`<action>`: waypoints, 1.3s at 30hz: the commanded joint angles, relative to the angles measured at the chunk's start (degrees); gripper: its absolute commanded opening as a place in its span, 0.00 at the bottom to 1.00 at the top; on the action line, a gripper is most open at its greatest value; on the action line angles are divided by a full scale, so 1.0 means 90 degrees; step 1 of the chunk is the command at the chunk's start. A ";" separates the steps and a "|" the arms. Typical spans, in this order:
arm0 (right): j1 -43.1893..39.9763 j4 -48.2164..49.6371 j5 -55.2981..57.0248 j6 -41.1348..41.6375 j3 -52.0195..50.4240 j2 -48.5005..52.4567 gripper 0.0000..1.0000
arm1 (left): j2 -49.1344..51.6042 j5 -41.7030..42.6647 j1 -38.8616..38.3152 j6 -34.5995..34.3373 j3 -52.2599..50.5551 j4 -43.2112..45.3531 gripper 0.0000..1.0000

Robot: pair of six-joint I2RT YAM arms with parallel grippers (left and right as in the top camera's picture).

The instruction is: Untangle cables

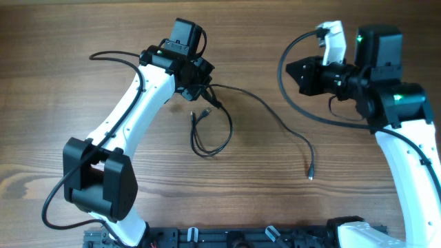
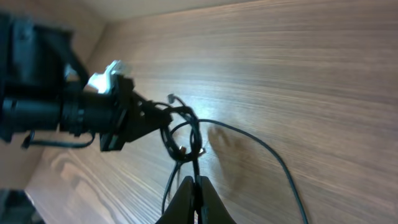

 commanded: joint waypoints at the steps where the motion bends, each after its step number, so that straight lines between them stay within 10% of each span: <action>1: -0.0299 0.0044 0.0746 0.0797 0.0146 -0.0109 0.04 | -0.0109 -0.0209 -0.0010 0.0141 0.0051 -0.0002 0.04; 22: -0.1229 -0.0726 0.1702 0.1202 0.0143 0.0063 0.04 | -0.0109 -0.0204 -0.0153 0.0095 0.0051 0.0068 0.04; 31: -0.1073 -0.1299 0.0029 -0.0644 0.0143 0.0063 0.06 | -0.0109 0.0279 -0.0216 -0.0066 0.0053 0.0092 0.04; 39: -0.0148 -0.0942 -0.0279 -0.1158 0.0143 0.0073 0.47 | -0.0109 0.2062 -0.0083 -0.2922 0.0053 0.0359 0.04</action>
